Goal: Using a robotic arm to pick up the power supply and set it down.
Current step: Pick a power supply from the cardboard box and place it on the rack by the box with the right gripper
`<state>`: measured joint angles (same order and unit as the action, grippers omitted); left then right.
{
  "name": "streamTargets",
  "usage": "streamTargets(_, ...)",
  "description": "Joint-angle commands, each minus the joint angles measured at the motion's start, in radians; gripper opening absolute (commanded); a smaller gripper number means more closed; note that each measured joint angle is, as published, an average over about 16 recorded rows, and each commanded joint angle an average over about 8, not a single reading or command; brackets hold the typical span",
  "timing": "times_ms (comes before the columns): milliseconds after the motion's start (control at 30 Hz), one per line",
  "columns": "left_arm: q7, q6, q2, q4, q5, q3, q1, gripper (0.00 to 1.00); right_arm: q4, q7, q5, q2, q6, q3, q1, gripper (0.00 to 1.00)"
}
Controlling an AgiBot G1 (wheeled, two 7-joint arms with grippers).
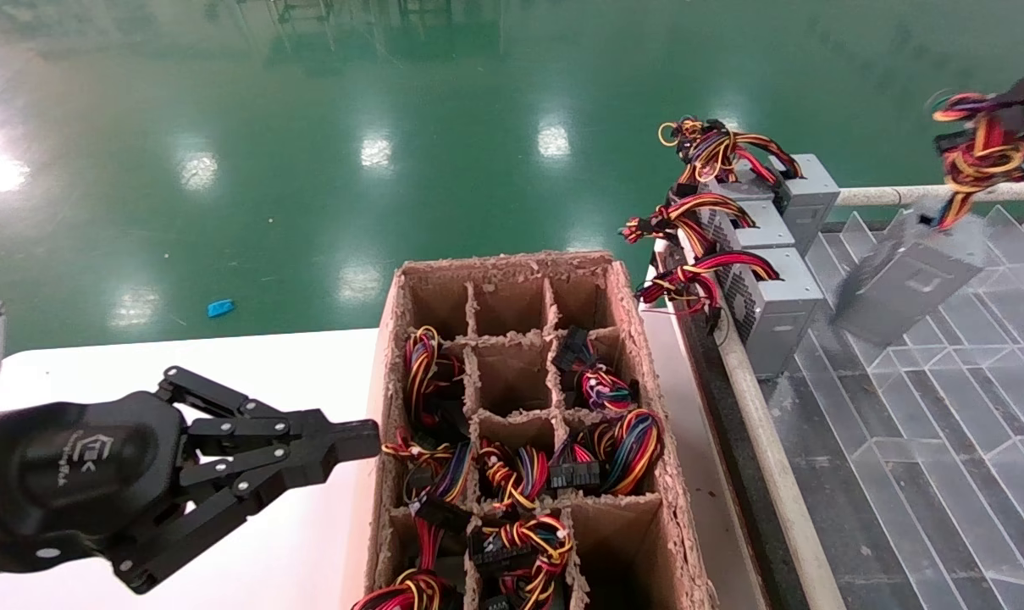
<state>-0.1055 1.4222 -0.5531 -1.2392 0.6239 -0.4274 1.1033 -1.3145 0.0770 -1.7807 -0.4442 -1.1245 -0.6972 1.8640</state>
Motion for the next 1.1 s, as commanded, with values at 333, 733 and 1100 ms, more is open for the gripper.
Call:
streamTargets(333,0.0,0.0,0.0,0.0,0.0,0.0,0.0,0.0,0.063,-0.019,-0.07,-0.086,0.115,-0.028,-0.052,0.0)
streamTargets(733,0.0,0.0,0.0,0.0,0.0,0.0,0.0,0.0,0.131,-0.017,-0.17,-0.142,0.193,-0.05,-0.064,0.0)
streamTargets(1100,0.0,0.0,0.0,0.0,0.0,0.0,0.0,0.0,0.152,-0.008,-0.181,-0.145,0.238,-0.046,-0.085,0.0)
